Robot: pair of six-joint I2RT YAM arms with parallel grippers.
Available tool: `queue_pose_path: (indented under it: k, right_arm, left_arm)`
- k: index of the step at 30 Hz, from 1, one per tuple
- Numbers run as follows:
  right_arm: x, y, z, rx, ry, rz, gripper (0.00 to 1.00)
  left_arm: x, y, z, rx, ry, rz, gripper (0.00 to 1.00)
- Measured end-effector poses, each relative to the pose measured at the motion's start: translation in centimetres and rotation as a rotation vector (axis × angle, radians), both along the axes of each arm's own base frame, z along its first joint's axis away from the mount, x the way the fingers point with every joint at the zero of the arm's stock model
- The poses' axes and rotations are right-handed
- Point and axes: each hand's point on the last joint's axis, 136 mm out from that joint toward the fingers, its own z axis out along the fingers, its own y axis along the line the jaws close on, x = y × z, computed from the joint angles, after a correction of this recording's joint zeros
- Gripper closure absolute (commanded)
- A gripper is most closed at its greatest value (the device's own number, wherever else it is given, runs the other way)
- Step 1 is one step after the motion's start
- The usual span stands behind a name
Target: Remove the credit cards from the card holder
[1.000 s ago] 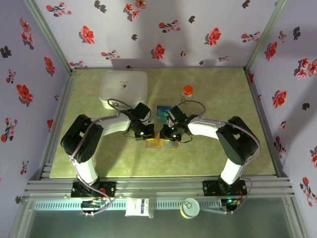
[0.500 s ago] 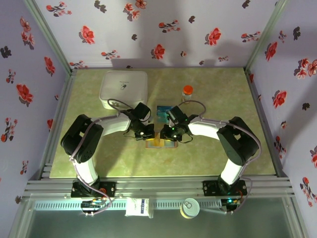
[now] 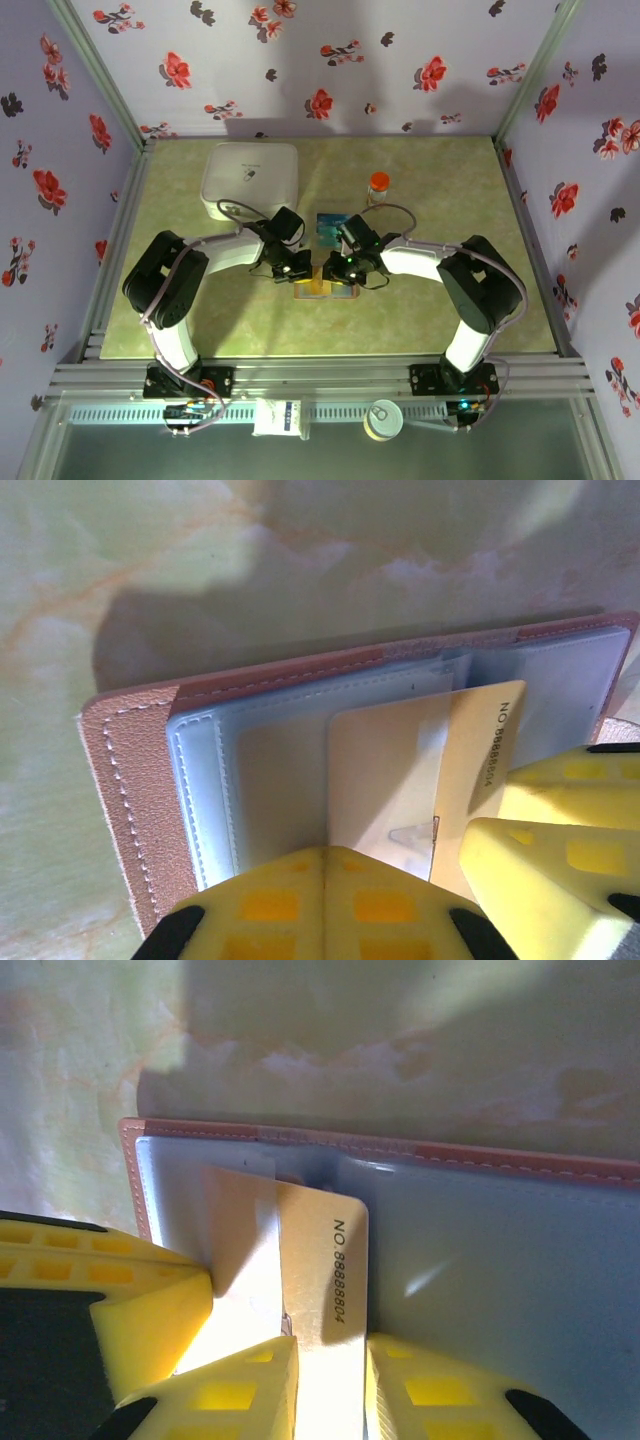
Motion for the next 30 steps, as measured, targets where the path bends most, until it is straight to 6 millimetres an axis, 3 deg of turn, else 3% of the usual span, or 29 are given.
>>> queue_pose_path:
  k: [15, 22, 30]
  right_arm:
    - [0.2, 0.3, 1.5, 0.038, -0.030, -0.005, 0.90]
    - [-0.1, -1.0, 2.6, -0.010, -0.065, -0.001, 0.92]
    - [-0.6, -2.8, 2.4, -0.094, -0.072, 0.002, 0.94]
  left_arm:
    - [0.0, 0.0, 0.0, 0.000, -0.001, 0.001, 1.00]
    - [0.0, 0.1, 0.0, 0.000, -0.002, 0.001, 1.00]
    - [-0.2, 0.2, 0.0, -0.001, -0.002, 0.001, 1.00]
